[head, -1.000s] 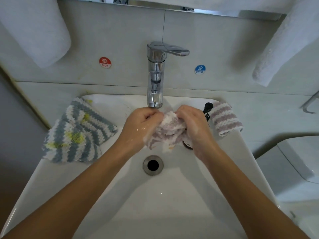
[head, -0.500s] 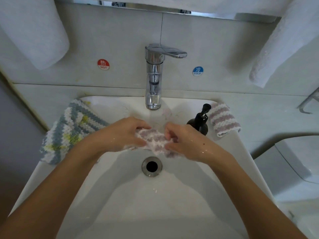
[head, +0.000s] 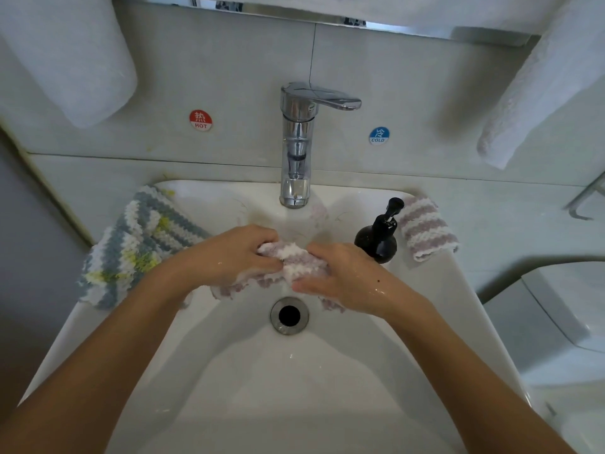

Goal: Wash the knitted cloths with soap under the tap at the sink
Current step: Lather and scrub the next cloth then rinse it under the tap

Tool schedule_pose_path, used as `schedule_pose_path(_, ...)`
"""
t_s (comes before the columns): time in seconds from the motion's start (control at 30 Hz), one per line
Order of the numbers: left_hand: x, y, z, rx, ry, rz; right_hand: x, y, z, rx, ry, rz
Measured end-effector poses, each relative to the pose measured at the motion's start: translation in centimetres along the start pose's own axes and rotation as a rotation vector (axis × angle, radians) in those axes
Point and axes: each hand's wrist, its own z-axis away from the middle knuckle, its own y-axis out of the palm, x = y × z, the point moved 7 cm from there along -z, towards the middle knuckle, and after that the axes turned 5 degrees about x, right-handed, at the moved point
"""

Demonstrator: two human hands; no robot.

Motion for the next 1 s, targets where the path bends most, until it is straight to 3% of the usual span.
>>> schedule_pose_path(0.2,1.0,0.2,-0.1,0.055,-0.032,0.147,-1.0,-0.4,-0.2,-0.025,0.015,0.0)
schedule_pose_path(0.43,1.9,0.6,0.1,0.102,-0.141,0.172,-1.4,0.0,-0.2,0.041,0.058,-0.188)
schedule_pose_path(0.67,0.4,1.4,-0.2,0.058,-0.01,0.668,-1.9,-0.7,-0.1,-0.082,0.141,-0.503)
schedule_pose_path(1.0,1.0,0.9,0.0,-0.027,-0.07,0.614,-2.4,-1.4,0.5,-0.131,0.259,-0.613)
